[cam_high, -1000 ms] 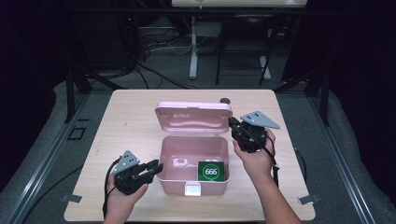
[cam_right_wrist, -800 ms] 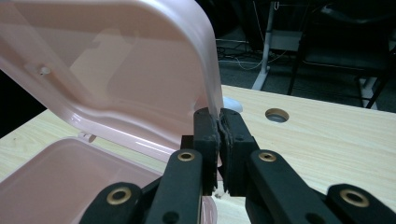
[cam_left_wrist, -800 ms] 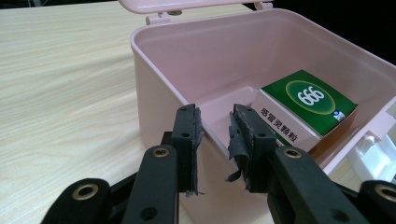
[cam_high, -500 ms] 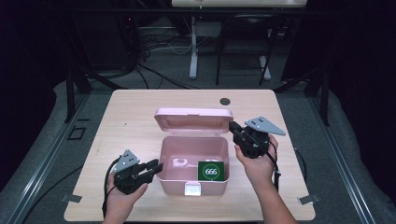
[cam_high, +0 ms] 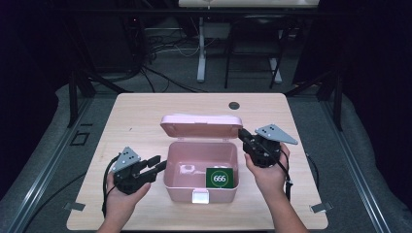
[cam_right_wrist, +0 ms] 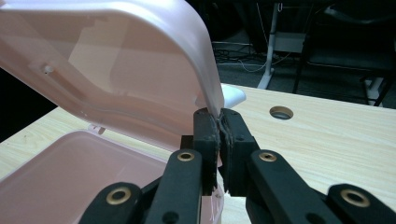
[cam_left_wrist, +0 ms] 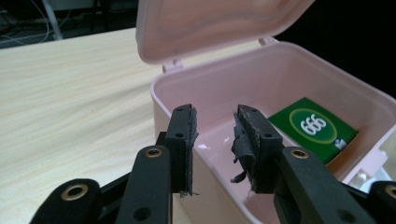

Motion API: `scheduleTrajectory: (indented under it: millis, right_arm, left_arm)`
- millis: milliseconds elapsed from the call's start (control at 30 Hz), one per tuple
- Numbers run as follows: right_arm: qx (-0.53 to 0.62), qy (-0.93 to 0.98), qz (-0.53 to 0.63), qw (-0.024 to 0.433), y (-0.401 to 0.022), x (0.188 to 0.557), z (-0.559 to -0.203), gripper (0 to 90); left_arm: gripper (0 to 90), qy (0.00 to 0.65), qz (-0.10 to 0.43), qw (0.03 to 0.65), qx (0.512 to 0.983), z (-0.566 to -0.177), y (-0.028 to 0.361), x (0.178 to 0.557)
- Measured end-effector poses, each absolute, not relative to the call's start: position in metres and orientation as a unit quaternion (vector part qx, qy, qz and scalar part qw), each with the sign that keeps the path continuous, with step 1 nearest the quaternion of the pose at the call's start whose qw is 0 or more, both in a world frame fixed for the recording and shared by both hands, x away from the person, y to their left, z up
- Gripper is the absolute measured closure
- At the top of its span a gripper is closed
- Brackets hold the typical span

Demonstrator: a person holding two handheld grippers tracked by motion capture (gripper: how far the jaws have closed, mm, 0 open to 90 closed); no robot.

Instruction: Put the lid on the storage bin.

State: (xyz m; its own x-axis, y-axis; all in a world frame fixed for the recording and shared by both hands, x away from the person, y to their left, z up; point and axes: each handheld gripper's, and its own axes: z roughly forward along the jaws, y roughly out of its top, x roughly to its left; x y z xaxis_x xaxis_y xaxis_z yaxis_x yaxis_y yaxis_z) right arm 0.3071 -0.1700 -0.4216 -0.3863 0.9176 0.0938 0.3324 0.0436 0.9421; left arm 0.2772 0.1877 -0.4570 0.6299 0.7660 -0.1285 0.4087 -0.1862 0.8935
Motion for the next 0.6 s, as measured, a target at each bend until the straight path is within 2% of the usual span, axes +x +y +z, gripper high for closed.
scheduleTrajectory:
  millis: [300,600]
  right_arm:
    - [0.472,0.662,0.506,0.289,-0.17,0.305,-0.422,85.7]
    - [0.47,0.661,0.511,0.284,-0.171,0.304,-0.423,85.2]
  left_arm:
    - [63.7,0.386,0.194,0.509,0.744,-0.431,0.185,0.285]
    - [54.1,0.382,0.216,0.521,0.732,-0.404,0.184,0.298]
